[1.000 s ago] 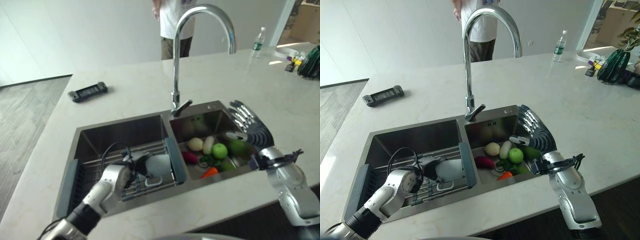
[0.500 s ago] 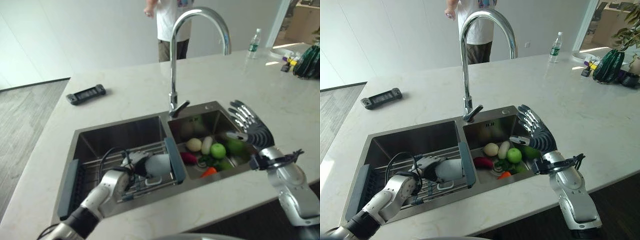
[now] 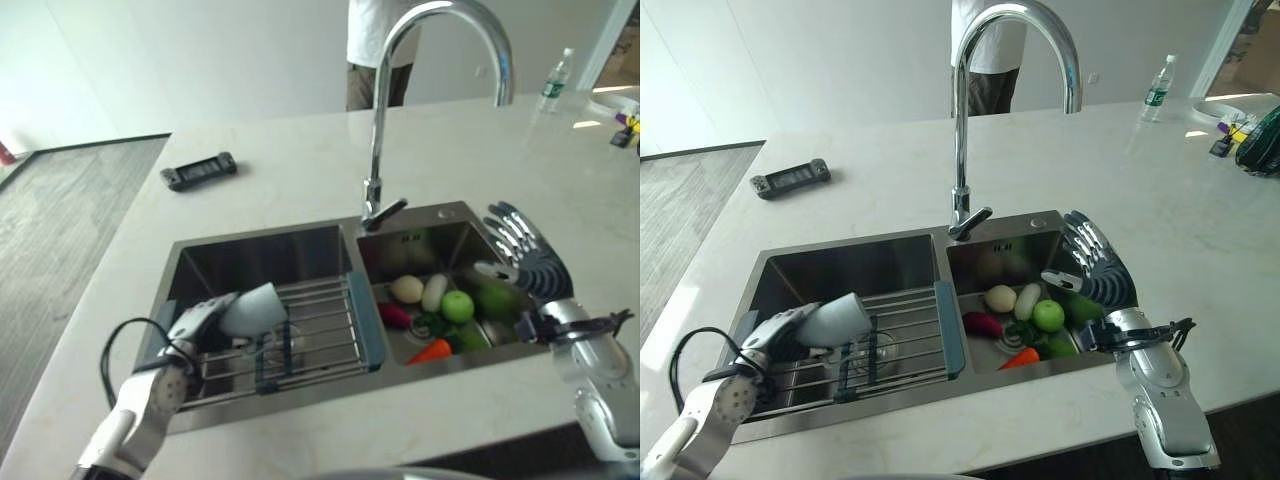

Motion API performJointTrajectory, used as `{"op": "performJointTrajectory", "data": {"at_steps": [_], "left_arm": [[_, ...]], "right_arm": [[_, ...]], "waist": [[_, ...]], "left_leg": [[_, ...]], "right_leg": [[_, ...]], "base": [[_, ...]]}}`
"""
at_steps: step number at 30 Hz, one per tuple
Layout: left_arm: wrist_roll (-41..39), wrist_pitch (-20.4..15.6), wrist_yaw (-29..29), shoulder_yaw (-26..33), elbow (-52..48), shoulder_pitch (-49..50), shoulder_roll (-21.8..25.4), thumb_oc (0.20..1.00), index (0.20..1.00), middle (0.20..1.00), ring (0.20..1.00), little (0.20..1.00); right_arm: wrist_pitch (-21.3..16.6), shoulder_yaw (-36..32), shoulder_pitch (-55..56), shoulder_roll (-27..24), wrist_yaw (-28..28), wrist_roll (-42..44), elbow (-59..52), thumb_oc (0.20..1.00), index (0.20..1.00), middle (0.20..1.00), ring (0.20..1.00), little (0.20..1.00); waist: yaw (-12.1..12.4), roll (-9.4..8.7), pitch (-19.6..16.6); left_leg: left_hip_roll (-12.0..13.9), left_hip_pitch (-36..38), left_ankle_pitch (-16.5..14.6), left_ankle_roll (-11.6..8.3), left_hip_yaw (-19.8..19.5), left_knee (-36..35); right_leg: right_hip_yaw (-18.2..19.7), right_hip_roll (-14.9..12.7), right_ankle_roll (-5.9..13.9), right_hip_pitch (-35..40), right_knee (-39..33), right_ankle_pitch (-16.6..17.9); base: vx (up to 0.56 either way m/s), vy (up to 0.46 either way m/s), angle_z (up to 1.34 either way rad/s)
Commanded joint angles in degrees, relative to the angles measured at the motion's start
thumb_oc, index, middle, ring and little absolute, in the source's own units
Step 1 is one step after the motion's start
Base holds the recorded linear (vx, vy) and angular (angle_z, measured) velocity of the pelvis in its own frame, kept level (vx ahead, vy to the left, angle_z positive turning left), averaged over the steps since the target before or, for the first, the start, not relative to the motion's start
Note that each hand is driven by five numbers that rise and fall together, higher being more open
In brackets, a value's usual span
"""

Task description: Place the dishes in the dishwasher.

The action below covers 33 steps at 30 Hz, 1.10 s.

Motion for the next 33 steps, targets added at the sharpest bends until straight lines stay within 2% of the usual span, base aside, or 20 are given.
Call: {"op": "performJointTrajectory", "data": {"at_steps": [1, 2, 4, 5, 7, 12, 15, 17, 18, 19, 20, 21, 22, 24, 26, 28, 30, 33], "left_arm": [[-13.73, -4.42, 6.23, 4.55, -4.92, -5.74, 0.88, 0.2, 0.2, 0.2, 0.2, 0.2], [-20.4, -6.94, 8.66, 6.62, -6.04, -6.29, -0.99, 0.2, 0.2, 0.2, 0.2, 0.2], [-26.1, -9.81, 9.79, 8.86, -7.8, -7.11, -3.71, 0.2, 0.2, 0.2, 0.2, 0.2], [-31.77, -12.14, 9.91, 10.11, -9.9, -7.49, -6.06, 0.2, 0.2, 0.2, 0.2, 0.2], [-36.36, -14.81, 10.07, 11.01, -11.77, -7.39, -8.19, 0.2, 0.2, 0.2, 0.2, 0.2], [-43.21, -20.68, 12.03, 12.99, -16.12, -4.96, -11.45, 0.2, 0.2, 0.2, 0.2, 0.2], [-44.12, -24.05, 11.66, 12.32, -17.49, -4.53, -12.26, 0.2, 0.2, 0.2, 0.2, 0.2], [-43.67, -25.88, 11.42, 10.87, -17.25, -5.73, -12.52, 0.2, 0.2, 0.2, 0.2, 0.2], [-42.18, -26.67, 12.11, 9.98, -17.24, -6.3, -12.68, 0.2, 0.2, 0.2, 0.2, 0.2], [-41.64, -26.99, 12.51, 9.58, -17.23, -6.63, -12.73, 0.2, 0.2, 0.2, 0.2, 0.2], [-41.54, -27.14, 12.62, 8.22, -17.76, -7.86, -12.87, 0.2, 0.2, 0.2, 0.2, 0.2], [-40.6, -27.92, 12.68, 8.01, -17.88, -8.42, -12.98, 0.2, 0.2, 0.2, 0.2, 0.2], [-41.24, -28.07, 11.88, 7.91, -17.9, -8.68, -12.97, 0.2, 0.2, 0.2, 0.2, 0.2], [-43.05, -29.35, 10.86, 7.31, -16.95, -9.1, -12.94, 0.2, 0.2, 0.2, 0.2, 0.2], [-43.63, -30.87, 9.98, 6.3, -15.44, -9.96, -12.61, 0.2, 0.2, 0.2, 0.2, 0.2], [-44.42, -30.65, 8.11, 6.33, -15.21, -9.56, -12.12, 0.2, 0.2, 0.2, 0.2, 0.2], [-44.88, -29.19, 6.17, 5.7, -15.41, -9.92, -11.69, 0.2, 0.2, 0.2, 0.2, 0.2], [-44.05, -27.94, 5.81, 6.11, -16.66, -9.63, -11.55, 0.2, 0.2, 0.2, 0.2, 0.2]], "right_arm": [[-4.75, -1.92, -2.66, 0.46, -1.49, -2.17, -3.1, 1.0, 1.0, 1.0, 1.0, 1.0], [-4.71, -1.66, -2.73, 1.08, -1.86, -2.62, -3.1, 1.0, 1.0, 1.0, 1.0, 1.0], [-4.91, -1.5, -2.66, 2.23, -1.89, -3.63, -3.01, 1.0, 1.0, 1.0, 1.0, 1.0], [-5.08, -1.2, -2.52, 3.16, -2.27, -4.47, -3.37, 1.0, 1.0, 1.0, 1.0, 1.0], [-5.53, -1.11, -2.02, 3.82, -2.65, -4.85, -3.53, 1.0, 1.0, 1.0, 1.0, 1.0], [-4.63, -2.07, 0.54, 3.95, -0.7, -3.66, -4.71, 1.0, 1.0, 1.0, 1.0, 1.0], [-3.42, -2.8, 2.09, 3.76, 0.91, -3.88, -5.15, 1.0, 1.0, 1.0, 1.0, 1.0], [-3.81, -2.88, 1.17, 3.36, 0.45, -4.44, -4.18, 1.0, 1.0, 1.0, 1.0, 1.0], [-4.0, -3.15, 0.37, 2.82, 0.13, -4.03, -3.59, 1.0, 1.0, 1.0, 1.0, 1.0], [-4.35, -3.37, 0.05, 2.4, 0.03, -3.49, -3.26, 1.0, 1.0, 1.0, 1.0, 1.0], [-6.83, -4.32, 0.09, 1.12, -0.12, -2.07, -1.95, 1.0, 1.0, 1.0, 1.0, 1.0], [-8.23, -4.89, -0.01, 0.93, 0.3, -2.15, -1.2, 1.0, 1.0, 1.0, 1.0, 1.0], [-8.87, -5.24, 0.11, 1.15, 0.47, -2.73, -0.98, 1.0, 1.0, 1.0, 1.0, 1.0], [-10.05, -5.98, 0.57, 1.16, 0.46, -3.79, -0.5, 1.0, 1.0, 1.0, 1.0, 1.0], [-10.6, -6.89, 0.81, 0.81, -0.54, -3.43, -0.12, 1.0, 1.0, 1.0, 1.0, 1.0], [-10.12, -8.08, 1.34, 0.76, -0.98, -2.4, -0.82, 1.0, 1.0, 1.0, 1.0, 1.0], [-9.62, -8.22, 0.81, 1.57, -1.37, -3.3, -1.11, 1.0, 1.0, 1.0, 1.0, 1.0], [-8.93, -7.73, 0.55, 3.51, -1.01, -5.37, -2.12, 1.0, 1.0, 1.0, 1.0, 1.0]], "waist": [[0.32, 0.43, 1.08], [0.52, 0.26, 1.0], [0.65, 0.01, 0.86], [0.71, -0.27, 0.64], [0.69, -0.54, 0.54], [0.61, -0.92, 0.37], [0.34, -0.65, 1.15], [0.11, -0.57, 1.99], [-0.31, -0.73, 2.42], [-0.3, -1.01, 2.9], [-1.6, -2.48, 3.95], [-2.63, -2.69, 4.16], [-3.6, -2.41, 3.87], [-5.28, -1.33, 3.45], [-6.39, -0.41, 3.19], [-6.74, -0.08, 2.98], [-6.34, -0.26, 3.23], [-5.55, -0.63, 4.18]], "left_leg": [[2.18, 0.62, -1.58, -1.38, 1.73, 0.42], [2.12, 0.59, -1.56, -1.36, 1.61, 0.42], [2.2, 0.53, -1.5, -1.44, 1.57, 0.42], [2.56, 0.31, -1.18, -1.73, 1.75, 0.42], [3.01, 0.03, -0.81, -2.11, 1.75, 0.42], [4.42, -0.93, 0.61, -3.22, 1.31, 0.42], [6.97, -3.91, 4.24, -5.11, 1.95, 0.42], [7.02, -4.81, 4.58, -5.09, 2.24, 0.42], [6.12, -3.27, 4.41, -4.65, 4.18, 0.84], [5.67, -2.76, 3.88, -4.38, 5.31, 2.13], [4.78, -2.46, 1.09, -3.33, 7.73, 16.29], [4.3, -1.09, -0.64, -2.75, 8.04, 21.59], [4.44, 1.3, -1.2, -2.87, 9.35, 21.87], [6.04, 6.04, 0.07, -4.15, 12.7, 21.11], [5.52, 10.02, -1.35, -4.43, 14.08, 15.55], [3.65, 12.21, -3.32, -3.55, 15.05, 8.23], [-0.57, 13.15, -7.79, -1.62, 13.49, 0.72], [-3.08, 11.3, -9.74, -0.23, 10.91, 0.42]], "right_leg": [[-2.54, -3.59, 4.53, 5.04, 0.48, -4.88], [-2.66, -3.58, 4.4, 5.12, 0.48, -4.97], [-2.66, -3.57, 4.2, 5.14, 0.48, -5.06], [-2.99, -3.49, 3.98, 5.04, 0.48, -5.1], [-3.25, -3.23, 3.65, 4.79, 0.48, -5.11], [-2.56, -1.73, 2.59, 4.12, 0.48, -5.41], [-3.12, -0.49, 1.85, 3.65, 0.48, -5.48], [-3.32, 0.27, 1.33, 3.49, 0.48, -5.75], [-3.29, 0.34, 1.13, 3.15, 0.48, -5.44], [-3.08, 0.14, 1.05, 3.22, 0.48, -5.27], [-3.24, -0.82, 0.13, 2.16, 0.48, -3.64], [-3.76, -1.32, -0.19, 0.77, 0.48, -2.2], [-4.74, -1.68, -0.2, -0.43, 0.48, -1.22], [-7.28, -1.7, -0.26, -1.23, 0.48, -0.44], [-9.97, -2.34, 0.96, -1.91, 0.48, 0.71], [-10.72, -4.11, 3.19, -3.32, 0.48, 2.92], [-11.5, -7.08, 6.1, -5.34, 0.48, 6.28], [-12.29, -9.41, 7.23, -6.97, 0.53, 9.14]], "base": [[0.02, -0.028, 0.04], [0.02, -0.041, 0.03], [0.0, -0.085, 0.08], [-0.02, -0.142, 0.15], [-0.03, -0.145, 0.21], [-0.01, -0.204, 0.15], [-0.13, -0.217, 0.14], [-0.25, -0.135, 0.36], [-0.19, -0.024, 0.3], [-0.43, -0.004, 0.24], [-0.51, 0.093, 0.21], [-0.58, 0.181, 0.66], [-0.44, 0.261, 1.31], [-0.31, 0.268, 1.02], [-0.27, 0.315, 0.42], [-0.27, 0.342, 0.68], [-0.28, 0.406, 1.04], [-0.22, 0.317, 0.8]]}}
